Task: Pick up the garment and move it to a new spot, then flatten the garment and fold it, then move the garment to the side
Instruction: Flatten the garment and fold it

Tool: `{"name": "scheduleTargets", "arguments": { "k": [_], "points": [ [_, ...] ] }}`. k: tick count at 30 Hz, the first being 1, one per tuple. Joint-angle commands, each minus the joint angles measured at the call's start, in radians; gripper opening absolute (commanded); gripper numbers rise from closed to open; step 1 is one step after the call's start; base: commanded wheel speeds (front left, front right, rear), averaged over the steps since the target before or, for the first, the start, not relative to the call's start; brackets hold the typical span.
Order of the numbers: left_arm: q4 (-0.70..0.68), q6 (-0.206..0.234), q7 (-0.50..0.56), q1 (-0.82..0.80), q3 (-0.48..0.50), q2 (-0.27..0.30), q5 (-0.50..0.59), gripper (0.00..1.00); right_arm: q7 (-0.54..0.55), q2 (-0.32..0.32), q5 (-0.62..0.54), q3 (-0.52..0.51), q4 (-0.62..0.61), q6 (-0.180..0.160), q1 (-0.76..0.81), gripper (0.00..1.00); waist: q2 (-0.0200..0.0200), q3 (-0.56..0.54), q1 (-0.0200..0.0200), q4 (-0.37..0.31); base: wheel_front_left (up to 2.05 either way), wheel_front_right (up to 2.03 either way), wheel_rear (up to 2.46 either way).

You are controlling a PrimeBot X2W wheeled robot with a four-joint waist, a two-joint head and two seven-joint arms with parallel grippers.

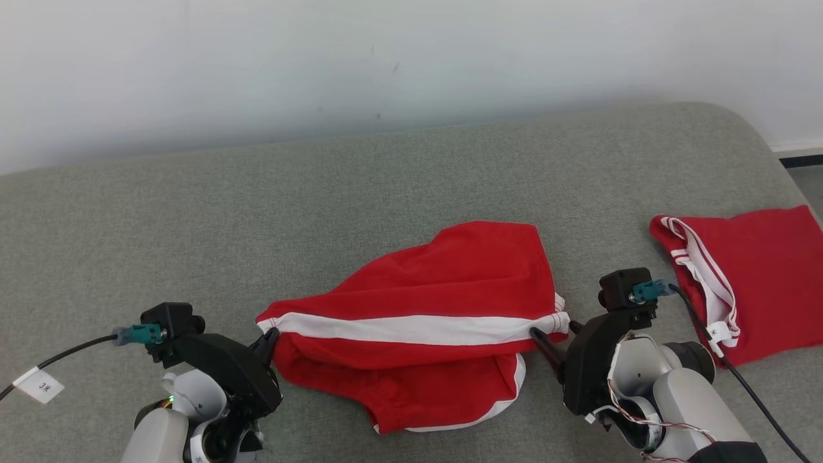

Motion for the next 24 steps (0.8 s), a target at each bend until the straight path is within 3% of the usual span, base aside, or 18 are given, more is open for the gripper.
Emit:
{"name": "scheduleTargets", "arguments": {
  "k": [1, 5, 6, 7, 8, 9, 10, 11, 24],
  "points": [
    [-0.006, 0.002, 0.001, -0.007, -0.001, 0.004, -0.008, 0.0, -0.007, 0.004, -0.004, 0.005, 0.011, -0.003, -0.013, 1.0, -0.0001, 0.005, -0.0001, 0.001, 0.0, 0.0, 0.0],
    [-0.01, 0.0, 0.002, -0.011, -0.006, 0.001, -0.011, 0.0, -0.014, 0.009, 0.006, 0.021, 0.037, -0.003, -0.034, 1.0, -0.0001, 0.011, -0.0001, 0.007, 0.0, 0.0, 0.0],
    [-0.011, 0.0, 0.002, -0.011, -0.007, 0.0, -0.011, 0.0, -0.014, 0.011, 0.01, 0.025, 0.042, -0.003, -0.037, 0.97, -0.0001, 0.012, -0.0001, 0.008, 0.0, 0.0, 0.0],
    [-0.012, 0.0, 0.002, -0.012, -0.008, 0.0, -0.011, 0.0, -0.019, 0.013, 0.016, 0.028, 0.044, -0.003, -0.044, 0.84, -0.0001, 0.013, -0.0001, 0.009, 0.0, 0.0, 0.0],
    [-0.012, 0.0, 0.002, -0.012, -0.008, 0.0, -0.011, 0.0, -0.019, 0.013, 0.016, 0.028, 0.044, -0.003, -0.044, 0.84, -0.0001, 0.013, -0.0001, 0.009, 0.0, 0.0, 0.0],
    [-0.013, 0.0, 0.0, -0.012, -0.008, 0.0, -0.012, 0.0, -0.024, 0.015, 0.022, 0.032, 0.045, -0.003, -0.05, 0.46, -0.0001, 0.014, -0.0001, 0.01, 0.0, 0.0, 0.0],
    [-0.013, 0.0, -0.001, -0.012, -0.008, 0.0, -0.013, 0.0, -0.032, 0.015, 0.025, 0.035, 0.045, -0.003, -0.053, 0.3, -0.0001, 0.014, -0.0001, 0.01, 0.0, 0.0, 0.0],
    [-0.014, 0.0, -0.002, -0.012, -0.007, 0.001, -0.014, 0.0, -0.041, 0.014, 0.027, 0.04, 0.044, -0.003, -0.055, 0.0, -0.0001, 0.013, -0.0001, 0.01, 0.0, 0.0, 0.0],
    [-0.081, -0.029, -0.044, -0.09, 0.046, 0.018, -0.074, 0.0, -0.122, -0.006, 0.058, 0.054, -0.018, -0.003, -0.137, 0.0, -0.0001, 0.035, -0.0001, 0.001, 0.0, 0.0, 0.0]
  ]
}}
